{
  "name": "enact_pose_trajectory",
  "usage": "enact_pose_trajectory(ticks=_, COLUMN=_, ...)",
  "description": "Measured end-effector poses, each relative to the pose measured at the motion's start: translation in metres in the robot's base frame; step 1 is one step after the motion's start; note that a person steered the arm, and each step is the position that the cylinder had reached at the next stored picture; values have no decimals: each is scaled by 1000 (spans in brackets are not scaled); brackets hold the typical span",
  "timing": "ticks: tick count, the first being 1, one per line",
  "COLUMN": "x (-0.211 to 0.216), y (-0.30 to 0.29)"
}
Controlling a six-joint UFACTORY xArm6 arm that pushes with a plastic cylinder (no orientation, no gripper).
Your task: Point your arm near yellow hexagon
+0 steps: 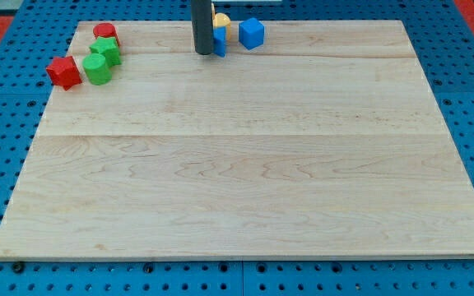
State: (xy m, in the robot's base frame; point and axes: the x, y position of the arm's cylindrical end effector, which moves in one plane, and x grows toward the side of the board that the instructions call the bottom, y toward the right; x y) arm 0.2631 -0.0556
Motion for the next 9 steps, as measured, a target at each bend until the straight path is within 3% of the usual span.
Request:
enact_pose_trajectory(ticks=3, x=15, y=-19)
enact_pose_trajectory(ticks=4, x=-71, y=-88)
enact_pose_trajectory(ticks=9, x=-71, y=-65)
